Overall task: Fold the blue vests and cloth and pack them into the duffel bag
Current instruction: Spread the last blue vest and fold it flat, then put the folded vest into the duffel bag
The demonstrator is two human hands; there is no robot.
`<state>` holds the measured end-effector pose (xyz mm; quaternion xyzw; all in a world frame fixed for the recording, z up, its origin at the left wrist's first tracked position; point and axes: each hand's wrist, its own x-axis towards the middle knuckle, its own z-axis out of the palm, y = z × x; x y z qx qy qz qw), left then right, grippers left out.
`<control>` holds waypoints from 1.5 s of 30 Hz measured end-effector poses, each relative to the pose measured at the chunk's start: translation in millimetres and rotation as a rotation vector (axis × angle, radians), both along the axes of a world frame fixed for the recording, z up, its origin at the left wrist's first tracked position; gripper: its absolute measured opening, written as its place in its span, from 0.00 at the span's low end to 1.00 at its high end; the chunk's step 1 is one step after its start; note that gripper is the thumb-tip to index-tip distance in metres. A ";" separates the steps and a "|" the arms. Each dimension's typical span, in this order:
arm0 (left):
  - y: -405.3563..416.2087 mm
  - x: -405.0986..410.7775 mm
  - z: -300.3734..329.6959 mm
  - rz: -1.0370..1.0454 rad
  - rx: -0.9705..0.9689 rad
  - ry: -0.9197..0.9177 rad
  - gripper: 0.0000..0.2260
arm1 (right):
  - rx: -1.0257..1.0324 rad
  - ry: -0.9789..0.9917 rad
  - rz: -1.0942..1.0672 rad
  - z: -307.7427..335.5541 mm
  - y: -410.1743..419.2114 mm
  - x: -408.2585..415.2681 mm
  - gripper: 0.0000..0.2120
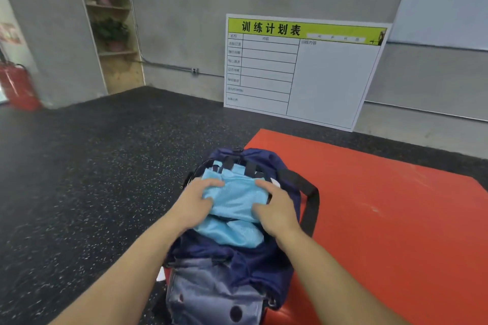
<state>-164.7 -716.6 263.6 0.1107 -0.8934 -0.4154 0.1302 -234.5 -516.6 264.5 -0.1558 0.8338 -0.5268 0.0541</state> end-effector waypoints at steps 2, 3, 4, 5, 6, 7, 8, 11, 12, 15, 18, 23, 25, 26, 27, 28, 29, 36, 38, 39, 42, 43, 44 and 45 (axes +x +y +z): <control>-3.7 -10.3 1.4 0.069 -0.194 0.133 0.18 | 0.049 0.159 -0.046 2.0 -7.7 -2.6 0.24; -1.6 -16.3 5.8 0.090 -0.297 0.233 0.16 | 0.086 0.268 -0.050 4.3 -14.4 -3.8 0.22; 1.4 -23.8 8.3 0.081 -0.379 0.303 0.16 | 0.129 0.363 -0.044 6.3 -23.0 -6.5 0.22; 6.1 -31.7 10.3 0.050 -0.445 0.323 0.19 | 0.170 0.431 -0.027 8.0 -32.3 -9.1 0.22; 11.0 -39.1 8.7 0.018 -0.504 0.307 0.22 | 0.199 0.469 -0.002 9.3 -40.7 -10.7 0.21; 14.5 -45.2 2.7 -0.007 -0.549 0.256 0.24 | 0.225 0.486 0.022 8.1 -48.2 -12.5 0.22; 16.7 -49.3 -5.8 -0.012 -0.575 0.204 0.25 | 0.270 0.507 0.040 4.7 -53.5 -15.1 0.24; 14.5 -49.2 -37.4 0.016 -0.574 0.124 0.28 | 0.494 0.565 0.076 -19.2 -55.7 -21.1 0.31; 14.0 -47.7 -46.0 0.015 -0.595 0.115 0.28 | 0.532 0.577 0.065 -31.1 -53.9 -22.1 0.32; 14.7 -47.6 -54.9 -0.016 -0.597 0.114 0.29 | 0.500 0.482 0.048 -49.4 -48.8 -17.0 0.38; 15.2 -46.4 -50.7 -0.022 -0.546 0.138 0.31 | 0.436 0.479 0.029 -52.4 -50.0 -17.4 0.39; 15.7 -42.4 -63.1 -0.005 -0.590 0.184 0.27 | 0.355 0.410 0.044 -59.4 -47.5 -11.9 0.35; 13.6 -43.4 -65.5 -0.008 -0.566 0.165 0.27 | 0.362 0.398 0.045 -61.9 -49.3 -12.7 0.40; 13.1 -44.0 -64.9 -0.005 -0.559 0.163 0.28 | 0.391 0.400 0.049 -62.5 -50.3 -14.6 0.41; 13.6 -43.4 -64.7 0.000 -0.554 0.160 0.28 | 0.421 0.404 0.056 -63.7 -50.8 -16.9 0.43; 15.3 -41.9 -63.6 0.004 -0.544 0.159 0.29 | 0.456 0.410 0.066 -63.1 -50.4 -17.6 0.46; 18.0 -39.0 -62.6 0.006 -0.526 0.150 0.30 | 0.498 0.405 0.080 -62.1 -49.4 -17.6 0.48; 34.5 9.4 -52.4 -0.052 -0.385 -0.037 0.42 | 0.719 0.459 0.301 -17.8 -14.4 28.1 0.25; 41.6 23.9 -41.4 -0.062 -0.382 -0.050 0.43 | 0.627 0.423 0.299 -8.6 2.1 42.4 0.25; 48.5 31.2 -36.0 -0.072 -0.378 -0.036 0.43 | 0.558 0.400 0.269 -5.6 11.4 48.6 0.26; 79.8 49.4 -21.7 -0.132 -0.375 0.034 0.41 | 0.432 0.346 0.209 4.7 47.5 68.2 0.28; 92.6 53.6 -17.1 -0.157 -0.385 0.054 0.40 | 0.428 0.342 0.197 7.9 63.4 73.8 0.28; 106.7 56.9 -13.1 -0.179 -0.400 0.079 0.39 | 0.428 0.345 0.181 11.2 80.7 79.3 0.29; 120.9 58.6 -9.3 -0.198 -0.413 0.108 0.38 | 0.434 0.355 0.165 14.3 98.4 83.7 0.29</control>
